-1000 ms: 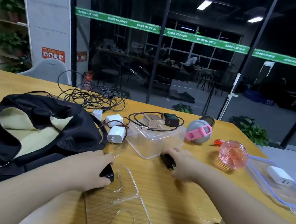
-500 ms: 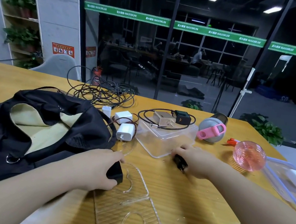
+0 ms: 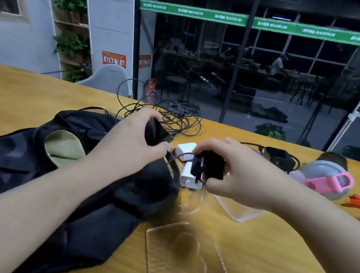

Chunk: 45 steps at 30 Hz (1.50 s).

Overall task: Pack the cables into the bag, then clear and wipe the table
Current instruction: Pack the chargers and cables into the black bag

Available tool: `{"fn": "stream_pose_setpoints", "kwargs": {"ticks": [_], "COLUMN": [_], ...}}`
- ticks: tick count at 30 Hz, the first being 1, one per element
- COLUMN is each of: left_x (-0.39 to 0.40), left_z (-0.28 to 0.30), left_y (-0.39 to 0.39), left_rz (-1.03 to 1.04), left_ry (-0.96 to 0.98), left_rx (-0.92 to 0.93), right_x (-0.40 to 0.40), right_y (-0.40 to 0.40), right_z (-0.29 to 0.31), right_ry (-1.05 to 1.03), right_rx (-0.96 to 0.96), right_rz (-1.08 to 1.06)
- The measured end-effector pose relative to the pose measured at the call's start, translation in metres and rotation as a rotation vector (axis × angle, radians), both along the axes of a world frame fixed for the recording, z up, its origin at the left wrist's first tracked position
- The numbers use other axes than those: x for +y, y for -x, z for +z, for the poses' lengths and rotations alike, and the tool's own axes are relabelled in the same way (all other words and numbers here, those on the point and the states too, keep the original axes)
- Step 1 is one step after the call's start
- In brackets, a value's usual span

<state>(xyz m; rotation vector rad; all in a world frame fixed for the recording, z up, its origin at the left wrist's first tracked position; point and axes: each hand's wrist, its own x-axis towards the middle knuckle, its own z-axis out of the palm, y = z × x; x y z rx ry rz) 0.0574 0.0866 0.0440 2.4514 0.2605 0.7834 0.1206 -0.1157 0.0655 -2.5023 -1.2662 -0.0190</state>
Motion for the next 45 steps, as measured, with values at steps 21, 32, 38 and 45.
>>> {"fn": "stream_pose_setpoints", "kwargs": {"ticks": [21,32,38,45], "left_x": [0.104,0.113,0.128,0.134], "left_z": [-0.043,-0.057,-0.055,-0.055], "left_y": [0.042,0.025,0.014,0.016], "left_rz": [0.177,-0.023,0.019,0.140], "left_ry": [0.041,-0.187,-0.431,-0.590], "left_rx": [0.474,0.500,0.699,0.782], "right_x": [0.132,0.176,0.173,0.170], "right_y": [0.039,0.024,0.024,0.011], "right_z": [-0.039,-0.053,-0.056,-0.060], "right_ry": [-0.353,-0.025,0.201,0.375], "right_rx": [0.248,0.144,0.027,-0.118], "right_rz": [0.029,-0.059,-0.020,0.039]}}
